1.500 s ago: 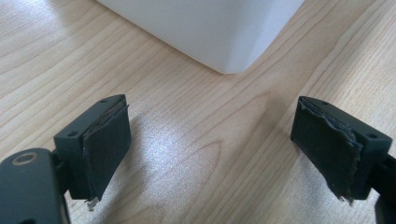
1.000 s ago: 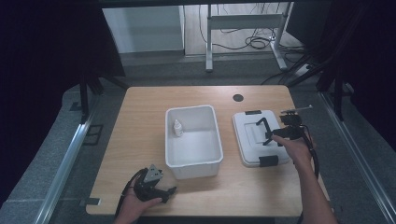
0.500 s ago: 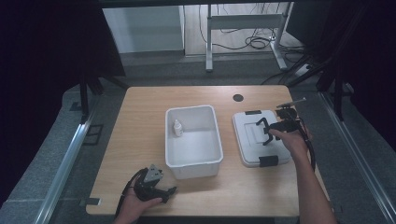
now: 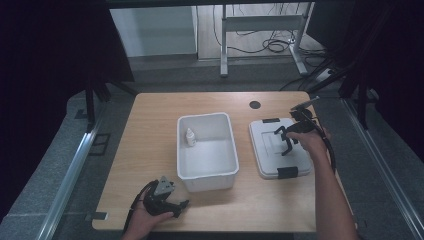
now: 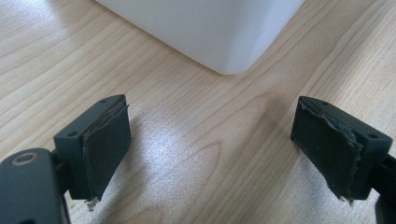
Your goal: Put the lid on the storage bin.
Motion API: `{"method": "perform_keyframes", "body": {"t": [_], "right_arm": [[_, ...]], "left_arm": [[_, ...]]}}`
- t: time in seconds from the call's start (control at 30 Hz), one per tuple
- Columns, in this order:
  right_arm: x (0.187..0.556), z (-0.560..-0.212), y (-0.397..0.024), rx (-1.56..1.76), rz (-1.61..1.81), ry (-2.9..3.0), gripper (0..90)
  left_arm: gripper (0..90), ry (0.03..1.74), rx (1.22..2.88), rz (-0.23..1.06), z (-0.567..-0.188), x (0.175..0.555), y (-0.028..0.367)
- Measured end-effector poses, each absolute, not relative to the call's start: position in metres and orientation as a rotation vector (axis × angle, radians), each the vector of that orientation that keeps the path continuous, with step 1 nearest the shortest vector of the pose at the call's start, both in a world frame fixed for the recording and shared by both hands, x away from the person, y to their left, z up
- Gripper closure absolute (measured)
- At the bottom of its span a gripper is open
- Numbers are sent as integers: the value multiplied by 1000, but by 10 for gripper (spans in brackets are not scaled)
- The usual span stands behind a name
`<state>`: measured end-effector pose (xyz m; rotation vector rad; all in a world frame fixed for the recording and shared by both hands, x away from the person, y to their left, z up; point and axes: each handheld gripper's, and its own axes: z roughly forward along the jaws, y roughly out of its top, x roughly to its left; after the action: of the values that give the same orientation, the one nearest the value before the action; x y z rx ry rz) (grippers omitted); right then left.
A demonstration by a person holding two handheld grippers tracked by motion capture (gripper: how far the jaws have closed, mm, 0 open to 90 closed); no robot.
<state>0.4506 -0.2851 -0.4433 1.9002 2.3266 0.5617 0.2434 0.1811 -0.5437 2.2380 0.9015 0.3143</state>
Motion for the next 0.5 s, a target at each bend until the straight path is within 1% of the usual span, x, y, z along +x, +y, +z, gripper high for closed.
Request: {"method": "perform_keyframes", "body": {"t": [0.17,0.23,0.3,0.33,0.37,0.4,0.5], "right_arm": [[458,-448,-285,1922,529,2348,616],[460,-450,-285,1937,522,2362,653],[463,-453,-285,1956,529,2381,720],[463,-453,-285,1956,529,2381,720],[464,-455,-285,1973,521,2391,772],[464,-455,-285,1973,521,2391,772],[465,-458,-283,2004,494,2369,825]], "left_arm": [[119,901,2238,314,-544,243,181],[119,901,2238,314,-544,243,181],[120,901,2238,314,-544,243,181],[120,901,2238,314,-544,243,181],[119,901,2238,314,-544,243,181],[119,901,2238,314,-544,243,181],[120,901,2238,314,-544,243,181]]}}
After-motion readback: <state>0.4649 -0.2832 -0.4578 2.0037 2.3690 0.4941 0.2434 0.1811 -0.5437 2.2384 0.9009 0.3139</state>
